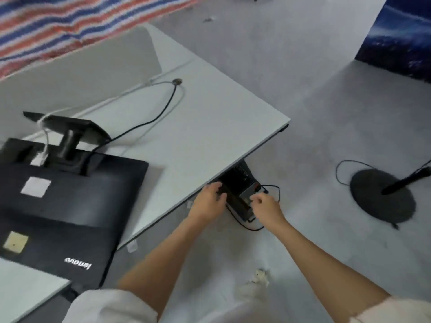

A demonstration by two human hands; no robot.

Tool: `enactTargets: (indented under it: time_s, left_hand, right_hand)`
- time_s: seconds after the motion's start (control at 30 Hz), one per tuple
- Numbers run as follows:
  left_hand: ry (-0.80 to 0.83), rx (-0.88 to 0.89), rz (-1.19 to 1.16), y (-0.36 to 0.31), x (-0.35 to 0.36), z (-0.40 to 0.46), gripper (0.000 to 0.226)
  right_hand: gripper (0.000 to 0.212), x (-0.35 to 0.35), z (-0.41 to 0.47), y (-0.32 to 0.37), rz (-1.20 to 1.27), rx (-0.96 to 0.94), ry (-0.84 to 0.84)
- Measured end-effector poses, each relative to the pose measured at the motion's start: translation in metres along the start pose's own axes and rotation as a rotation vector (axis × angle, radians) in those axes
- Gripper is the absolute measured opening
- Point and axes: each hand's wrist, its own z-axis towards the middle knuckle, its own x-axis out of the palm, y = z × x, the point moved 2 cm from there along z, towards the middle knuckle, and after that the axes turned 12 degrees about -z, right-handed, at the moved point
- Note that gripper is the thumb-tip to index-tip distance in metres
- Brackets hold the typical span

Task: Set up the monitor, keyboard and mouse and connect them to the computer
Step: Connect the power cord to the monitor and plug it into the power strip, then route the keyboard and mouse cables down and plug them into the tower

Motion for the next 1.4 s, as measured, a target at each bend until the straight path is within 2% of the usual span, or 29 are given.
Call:
enactTargets:
  time_s: [0.13, 0.23, 0.4, 0.57, 0.77, 0.9, 1.07, 1.23, 1.4]
  left_hand:
    - [-0.238, -0.030, -0.095, 0.068, -0.093, -0.074, 0.041]
    - [-0.327, -0.054, -0.066, 0.127, -0.149, -0.130, 0.043]
    - [-0.571, -0.196, -0.053, 0.261, -0.267, -0.278, 0.041]
    - [-0.819, -0.356, -0.166, 0.350, -0.343, -0.409, 0.040]
    - [-1.078, -0.523, -0.285, 0.446, -0.405, -0.532, 0.038]
    - [-1.166, -0.586, -0.340, 0.513, -0.437, -0.590, 0.038]
    - [-1.231, -0.676, -0.341, 0.606, -0.503, -0.645, 0.038]
    - [-1.191, -0.756, -0.364, 0.668, -0.548, -0.683, 0.038]
    - [-1.165, -0.759, -0.393, 0.719, -0.589, -0.690, 0.033]
  right_hand:
    - [0.033, 0.063, -0.047, 0.097, -0.080, -0.205, 0.062]
    - [0.032, 0.114, -0.086, 0.159, -0.121, -0.319, 0.065]
    - [0.030, 0.252, -0.191, 0.279, -0.197, -0.579, 0.184]
    - [0.035, 0.360, -0.282, 0.369, -0.306, -0.787, 0.378]
    - [0.036, 0.472, -0.367, 0.463, -0.413, -0.988, 0.518]
    - [0.035, 0.555, -0.397, 0.521, -0.453, -1.087, 0.566]
    - [0.035, 0.667, -0.427, 0.601, -0.416, -1.111, 0.619]
    - [0.036, 0.756, -0.446, 0.652, -0.462, -1.013, 0.688]
    - [0.036, 0.808, -0.444, 0.692, -0.534, -0.986, 0.660]
